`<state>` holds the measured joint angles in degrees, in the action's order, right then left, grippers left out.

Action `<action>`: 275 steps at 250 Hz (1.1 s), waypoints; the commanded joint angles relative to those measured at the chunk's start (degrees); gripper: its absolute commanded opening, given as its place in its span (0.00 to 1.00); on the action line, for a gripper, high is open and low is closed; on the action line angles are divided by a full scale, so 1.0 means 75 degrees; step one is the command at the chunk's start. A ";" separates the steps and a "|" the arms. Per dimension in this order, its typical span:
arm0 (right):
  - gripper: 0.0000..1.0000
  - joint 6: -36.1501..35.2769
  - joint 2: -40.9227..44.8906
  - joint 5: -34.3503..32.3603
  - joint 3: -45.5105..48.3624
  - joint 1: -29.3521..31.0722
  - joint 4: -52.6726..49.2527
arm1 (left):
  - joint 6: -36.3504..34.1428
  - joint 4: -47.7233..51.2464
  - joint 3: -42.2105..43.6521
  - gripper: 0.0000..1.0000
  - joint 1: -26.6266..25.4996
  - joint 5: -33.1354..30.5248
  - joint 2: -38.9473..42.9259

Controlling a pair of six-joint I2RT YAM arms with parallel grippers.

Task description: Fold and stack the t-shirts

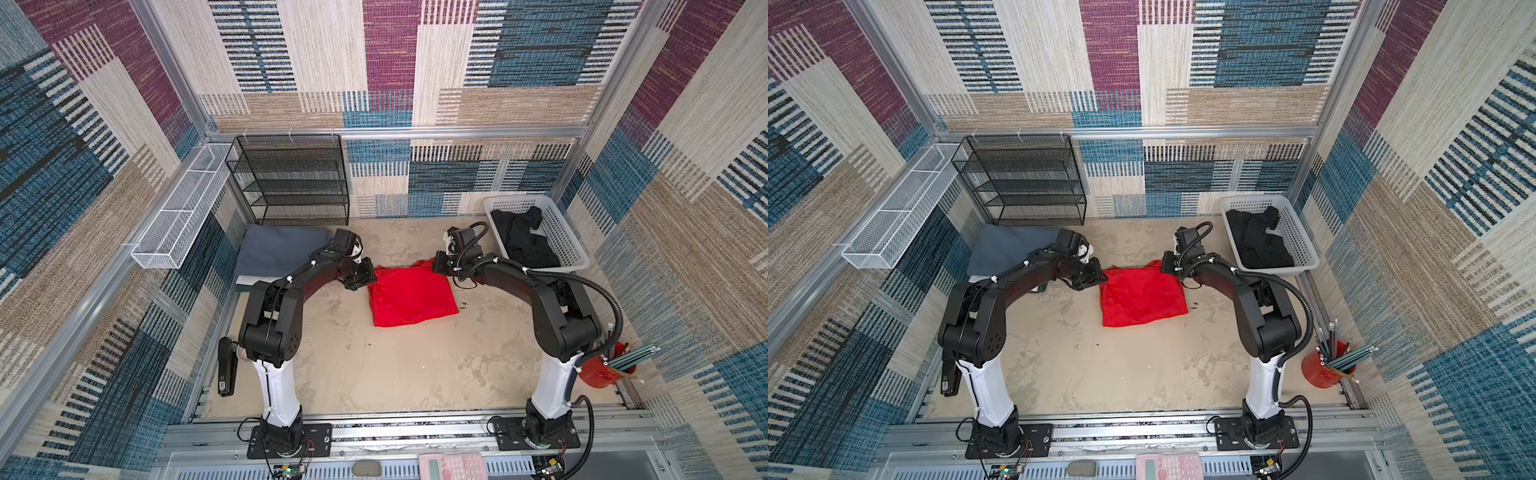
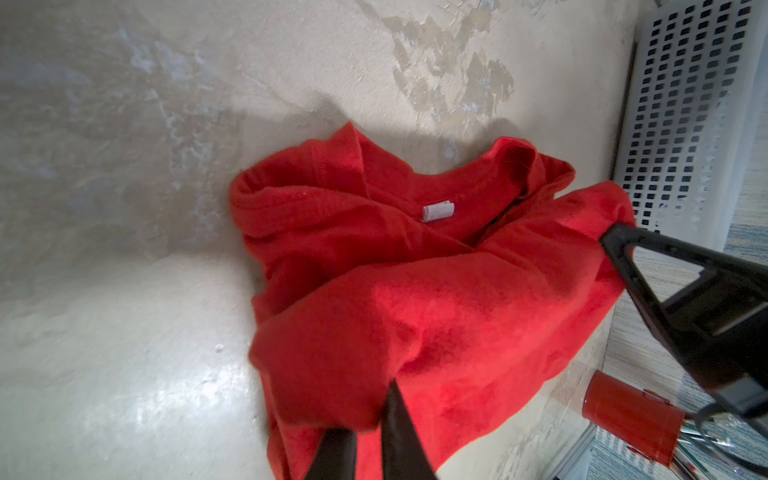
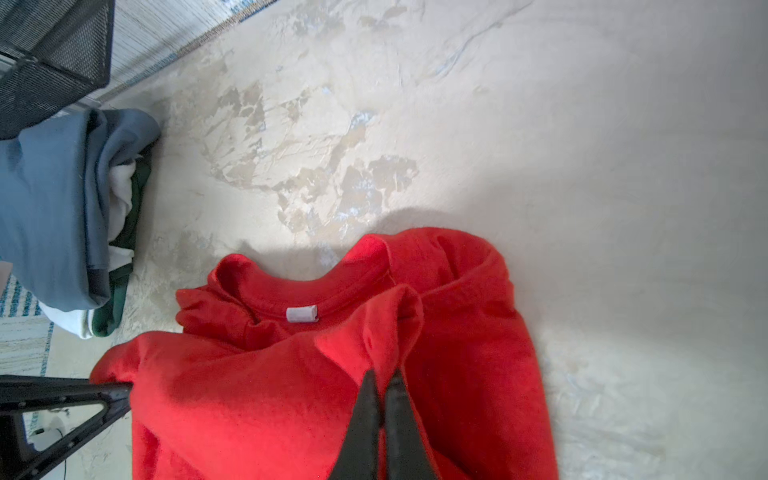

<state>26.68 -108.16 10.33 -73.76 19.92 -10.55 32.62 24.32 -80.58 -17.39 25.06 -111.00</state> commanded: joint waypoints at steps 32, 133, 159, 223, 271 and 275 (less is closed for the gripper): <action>0.00 0.0393 0.0884 -0.0499 0.0658 0.0002 0.0611 | -0.0009 -0.0093 -0.0092 0.07 0.0008 0.0331 0.0137; 0.00 0.0766 0.1504 -0.0944 0.1307 0.0002 0.1192 | 0.0253 -0.0412 -0.0360 0.01 0.0012 0.0823 -0.0107; 0.00 0.0700 0.1216 -0.1069 0.0999 0.0002 0.1088 | 0.0339 -0.0430 -0.0495 0.00 0.0032 0.0941 -0.0313; 0.00 0.0626 0.0347 -0.1105 0.0210 0.0004 0.0879 | 0.0389 -0.0264 -0.0626 0.23 0.0152 0.0678 -0.0405; 0.54 0.0515 -0.0104 -0.1264 -0.0165 0.0002 0.0832 | -0.0037 0.0327 -0.0880 0.67 0.0233 -0.0359 -0.0079; 0.60 0.0520 -0.0129 -0.1289 -0.0203 0.0004 0.0794 | -0.0092 0.0396 -0.0906 0.69 0.0232 -0.0478 -0.0021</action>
<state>31.42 -107.79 2.37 -73.49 19.90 -4.43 35.11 23.49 -85.73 -15.79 28.01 -113.60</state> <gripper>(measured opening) 0.429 0.607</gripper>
